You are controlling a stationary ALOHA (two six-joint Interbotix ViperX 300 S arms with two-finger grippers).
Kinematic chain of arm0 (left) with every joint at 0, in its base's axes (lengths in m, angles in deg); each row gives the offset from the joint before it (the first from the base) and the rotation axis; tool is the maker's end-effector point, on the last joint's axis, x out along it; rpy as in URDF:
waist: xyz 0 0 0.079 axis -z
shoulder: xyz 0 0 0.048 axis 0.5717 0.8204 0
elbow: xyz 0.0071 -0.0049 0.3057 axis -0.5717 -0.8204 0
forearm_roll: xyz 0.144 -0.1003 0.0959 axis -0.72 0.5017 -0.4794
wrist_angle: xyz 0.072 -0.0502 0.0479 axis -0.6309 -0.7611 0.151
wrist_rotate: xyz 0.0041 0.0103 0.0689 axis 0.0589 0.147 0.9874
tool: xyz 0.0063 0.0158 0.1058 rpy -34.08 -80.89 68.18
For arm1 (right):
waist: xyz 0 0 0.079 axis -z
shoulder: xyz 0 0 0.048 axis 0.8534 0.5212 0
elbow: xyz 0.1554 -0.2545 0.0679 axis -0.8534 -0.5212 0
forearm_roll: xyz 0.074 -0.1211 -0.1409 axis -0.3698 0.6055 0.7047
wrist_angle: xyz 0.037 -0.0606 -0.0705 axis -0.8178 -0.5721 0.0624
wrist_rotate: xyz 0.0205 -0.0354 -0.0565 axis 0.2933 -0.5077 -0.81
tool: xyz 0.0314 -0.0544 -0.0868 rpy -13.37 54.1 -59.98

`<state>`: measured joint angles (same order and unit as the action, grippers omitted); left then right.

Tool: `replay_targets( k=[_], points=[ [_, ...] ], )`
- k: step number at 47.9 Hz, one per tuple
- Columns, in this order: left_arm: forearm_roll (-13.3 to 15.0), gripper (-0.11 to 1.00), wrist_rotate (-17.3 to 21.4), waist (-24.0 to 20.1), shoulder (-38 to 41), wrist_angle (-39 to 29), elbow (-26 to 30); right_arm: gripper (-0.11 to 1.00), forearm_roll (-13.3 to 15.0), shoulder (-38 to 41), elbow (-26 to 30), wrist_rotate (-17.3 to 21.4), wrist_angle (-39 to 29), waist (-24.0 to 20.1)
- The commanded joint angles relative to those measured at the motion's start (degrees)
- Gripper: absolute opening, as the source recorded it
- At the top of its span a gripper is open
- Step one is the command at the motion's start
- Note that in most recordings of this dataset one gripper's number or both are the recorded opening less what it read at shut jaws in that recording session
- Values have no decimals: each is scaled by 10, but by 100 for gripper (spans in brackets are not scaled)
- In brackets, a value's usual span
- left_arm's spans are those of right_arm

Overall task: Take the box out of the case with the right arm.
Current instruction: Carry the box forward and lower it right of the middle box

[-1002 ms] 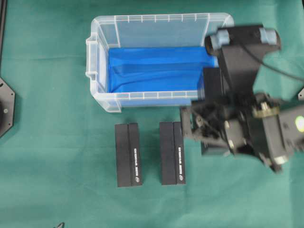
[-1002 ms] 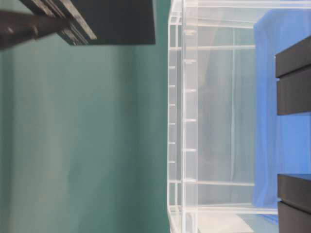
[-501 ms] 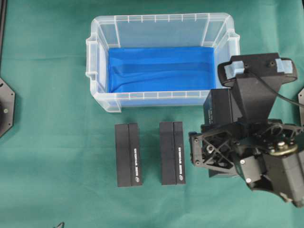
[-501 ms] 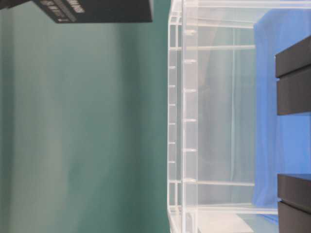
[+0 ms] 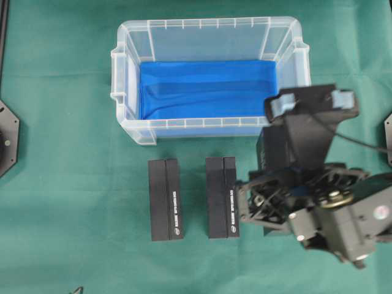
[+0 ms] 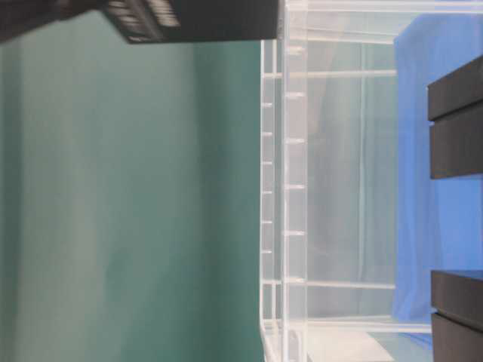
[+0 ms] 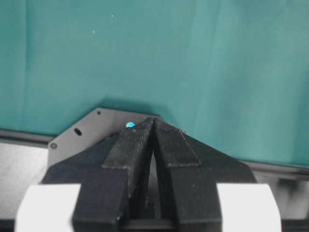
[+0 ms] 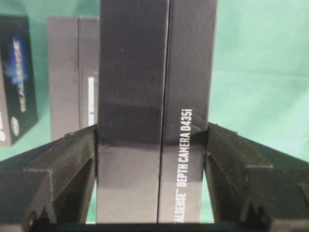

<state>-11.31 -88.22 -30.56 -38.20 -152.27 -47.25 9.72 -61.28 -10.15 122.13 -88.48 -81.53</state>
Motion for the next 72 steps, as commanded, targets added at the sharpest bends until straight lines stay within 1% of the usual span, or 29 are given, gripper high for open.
replay_targets(
  k=[1,4,7,11,17,24,28,33,38,54,55,57,58,60,62,64,72],
  points=[
    [-2,0,-1,-3,4,3,5,65,-13,-4,-11,2,31,0],
    [-2,0,0,-3,4,2,5,65,-22,2,-32,7,51,-1],
    [-2,0,-1,-2,4,2,5,65,-28,3,-56,20,72,0],
    [-2,0,0,-3,4,2,5,65,-30,1,-90,40,100,-1],
    [-2,0,0,-3,4,2,5,65,-33,0,-136,51,148,-1],
    [-2,0,0,-3,4,2,5,65,-34,1,-192,59,223,-1],
    [-2,0,-1,-3,4,2,5,65,-40,2,-229,76,263,-1],
    [-2,0,-1,-3,4,2,5,65,-45,2,-258,91,295,0],
    [-2,0,-1,-3,4,2,5,65,-45,1,-272,92,314,-1],
    [-2,0,1,-3,4,2,5,65,-44,1,-277,93,316,0],
    [-2,0,1,-3,4,2,4,66,-45,1,-277,92,316,0],
    [-2,0,0,-2,4,2,5,72,-45,1,-276,93,316,0],
    [-2,0,0,-3,4,3,5,78,-44,1,-276,93,315,0],
    [-2,0,1,-3,4,2,5,86,-44,1,-275,92,315,-1],
    [-2,0,1,-3,4,2,5,92,-44,1,-274,92,316,-1],
    [-2,0,1,-3,4,2,4,93,-44,1,-273,92,314,0],
    [-2,0,0,-3,1,2,4,89,-44,-1,-263,92,301,-1]
  ],
)
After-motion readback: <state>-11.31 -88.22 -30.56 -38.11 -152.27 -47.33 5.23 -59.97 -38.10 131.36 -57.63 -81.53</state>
